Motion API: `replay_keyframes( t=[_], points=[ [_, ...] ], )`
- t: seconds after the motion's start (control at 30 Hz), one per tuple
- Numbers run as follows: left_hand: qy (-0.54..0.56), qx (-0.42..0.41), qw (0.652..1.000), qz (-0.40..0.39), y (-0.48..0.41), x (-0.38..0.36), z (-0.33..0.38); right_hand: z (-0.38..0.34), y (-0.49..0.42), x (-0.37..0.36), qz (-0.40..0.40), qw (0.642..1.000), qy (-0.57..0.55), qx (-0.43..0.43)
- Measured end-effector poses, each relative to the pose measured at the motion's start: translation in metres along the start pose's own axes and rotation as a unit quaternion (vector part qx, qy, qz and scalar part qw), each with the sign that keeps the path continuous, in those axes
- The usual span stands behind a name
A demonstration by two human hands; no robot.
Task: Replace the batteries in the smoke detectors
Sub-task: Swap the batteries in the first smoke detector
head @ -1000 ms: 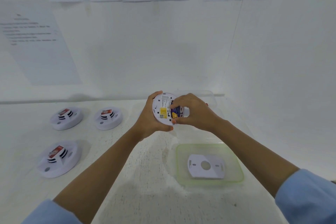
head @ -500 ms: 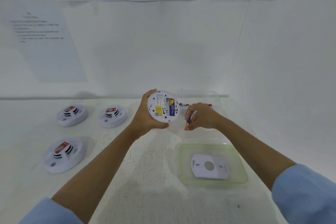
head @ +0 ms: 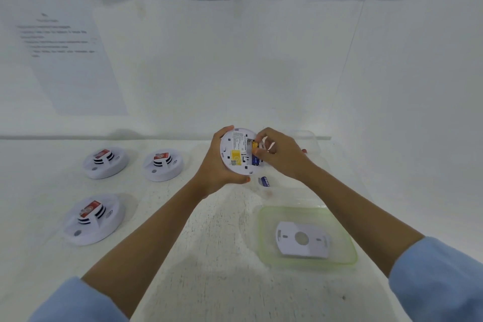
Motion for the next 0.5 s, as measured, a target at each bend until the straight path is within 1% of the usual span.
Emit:
replay_keyframes(
  t=[0.1, 0.17, 0.33, 0.5],
  points=[
    [0.005, -0.006, 1.0, 0.006, 0.0, -0.003, 0.003, -0.003, -0.001, -0.006, 0.013, 1.0, 0.022, 0.004],
    [0.005, -0.014, 1.0, 0.007, 0.001, -0.005, 0.005, -0.003, -0.004, -0.006, 0.023, 0.999, 0.035, -0.008],
    [0.011, -0.028, 0.999, 0.018, 0.002, -0.007, 0.009, -0.005, -0.012, -0.003, 0.055, 0.998, 0.012, -0.023],
    [0.001, -0.034, 0.999, 0.019, 0.003, -0.007, 0.01, -0.002, -0.012, -0.003, 0.057, 0.998, 0.015, -0.023]
  ],
)
Point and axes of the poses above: each hand's wrist, its own y-axis away from the middle knuckle, its own x-axis out of the back of the hand, z = x × y, the point moved 5 cm from there along -y, towards the middle knuckle, and after that the axes turned 14 degrees about x, right-handed, at the moved point
